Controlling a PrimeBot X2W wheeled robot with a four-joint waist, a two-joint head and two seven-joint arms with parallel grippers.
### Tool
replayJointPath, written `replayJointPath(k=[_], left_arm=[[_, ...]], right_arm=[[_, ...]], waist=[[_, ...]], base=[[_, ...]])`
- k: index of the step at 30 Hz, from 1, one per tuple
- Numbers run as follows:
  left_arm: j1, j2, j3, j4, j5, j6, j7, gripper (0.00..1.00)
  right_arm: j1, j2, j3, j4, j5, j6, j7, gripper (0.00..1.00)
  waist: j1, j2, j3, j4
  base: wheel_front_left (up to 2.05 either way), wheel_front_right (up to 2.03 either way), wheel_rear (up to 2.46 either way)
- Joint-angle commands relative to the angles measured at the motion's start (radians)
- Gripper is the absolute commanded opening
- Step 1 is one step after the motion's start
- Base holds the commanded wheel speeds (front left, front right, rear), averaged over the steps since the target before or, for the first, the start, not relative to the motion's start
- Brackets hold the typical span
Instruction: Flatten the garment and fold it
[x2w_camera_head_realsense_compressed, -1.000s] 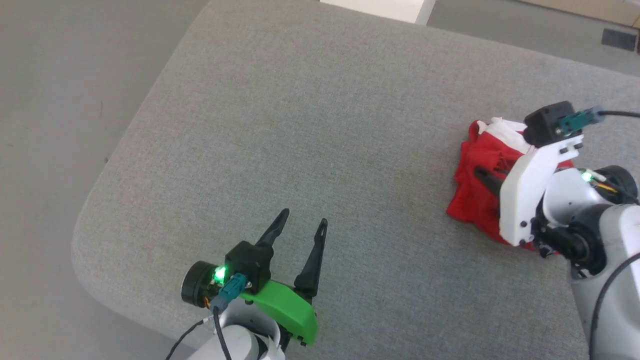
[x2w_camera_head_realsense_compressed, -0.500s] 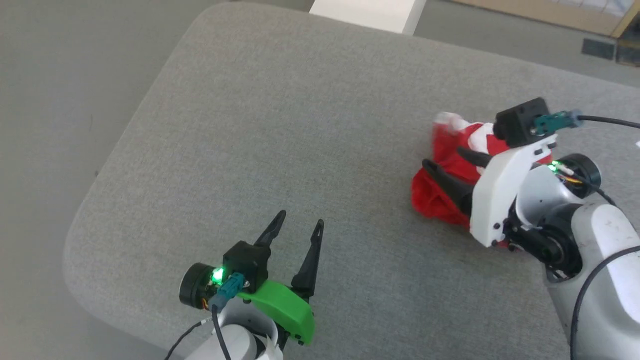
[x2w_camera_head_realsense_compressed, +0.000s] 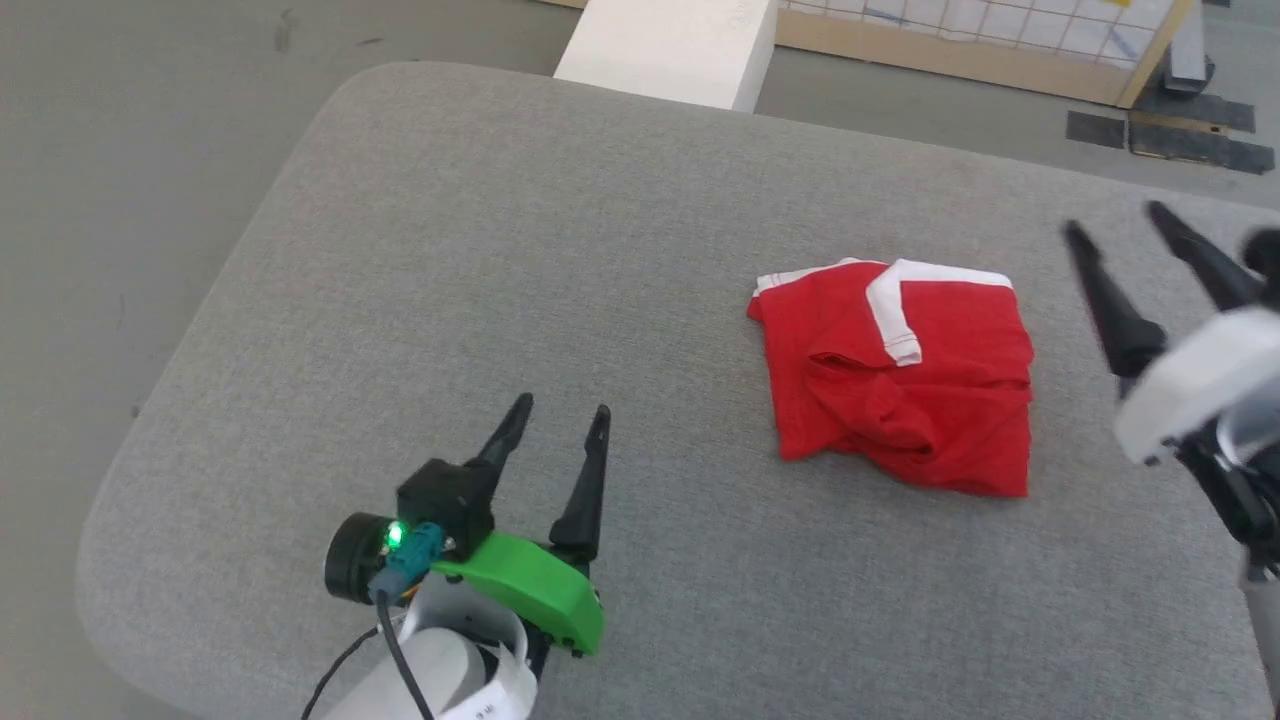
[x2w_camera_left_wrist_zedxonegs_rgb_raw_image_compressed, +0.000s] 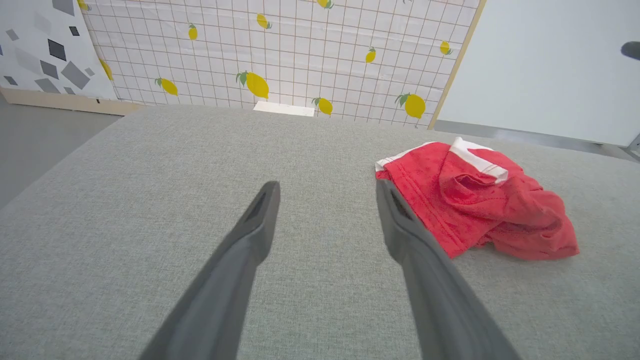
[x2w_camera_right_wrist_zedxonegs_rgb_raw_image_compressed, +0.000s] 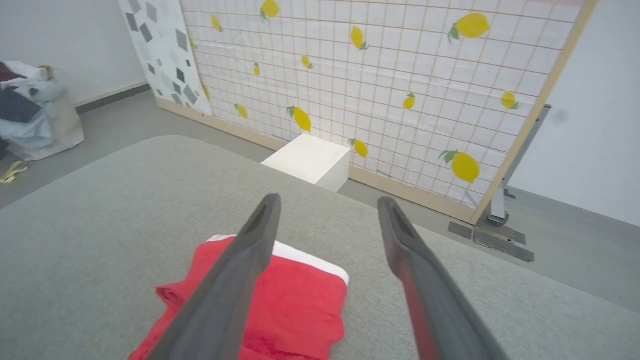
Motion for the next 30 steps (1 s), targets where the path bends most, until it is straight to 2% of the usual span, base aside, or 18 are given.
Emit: replayJointPath(k=[1, 4, 9, 15, 19, 24, 27, 30], left_arm=[[-0.015, 0.007, 0.011, -0.005, -0.009, 0.011, -0.005, 1.0], [-0.015, 0.013, 0.025, -0.003, -0.018, 0.015, -0.008, 1.0], [-0.012, 0.031, 0.056, 0.005, -0.034, 0.02, -0.016, 1.0], [-0.015, 0.056, 0.075, 0.017, -0.037, 0.013, -0.025, 1.0], [-0.029, 0.09, 0.053, 0.021, 0.006, 0.0, -0.028, 1.0], [-0.042, 0.101, 0.04, 0.018, 0.03, -0.002, -0.031, 1.0], [-0.047, 0.101, 0.037, 0.011, 0.035, -0.001, -0.033, 1.0], [-0.052, 0.096, 0.032, 0.003, 0.038, -0.001, -0.033, 1.0]], right_arm=[[0.034, 0.007, -0.029, 0.0, -0.024, -0.001, -0.046, 1.0], [0.097, 0.043, -0.112, -0.01, -0.055, -0.001, -0.126, 1.0], [0.221, 0.148, -0.218, -0.083, -0.089, -0.001, -0.207, 1.0], [0.354, 0.245, -0.234, -0.181, -0.108, -0.001, -0.233, 1.0], [0.396, 0.265, -0.219, -0.206, -0.111, -0.001, -0.227, 1.0], [0.383, 0.257, -0.194, -0.223, -0.094, -0.001, -0.189, 1.0], [0.339, 0.226, -0.157, -0.226, -0.037, -0.001, -0.105, 1.0], [0.267, 0.184, -0.118, -0.212, 0.064, -0.001, 0.025, 1.0]], waist=[[0.0, 0.0, -0.001, -0.011], [0.0, 0.0, -0.001, -0.024], [0.0, 0.0, 0.002, -0.059], [0.0, 0.0, 0.007, -0.102], [0.0, 0.0, 0.022, -0.123], [0.0, 0.0, 0.051, -0.132], [0.0, 0.0, 0.079, -0.129], [0.0, 0.0, 0.109, -0.122]], base=[[0.0, 0.0, 0.0], [0.0, 0.0, 0.0], [0.0, 0.0, 0.0], [0.0, 0.0, 0.0], [0.0, 0.0, 0.0], [0.0, 0.0, 0.0], [0.0, 0.0, 0.0], [0.0, 0.0, 0.0]])
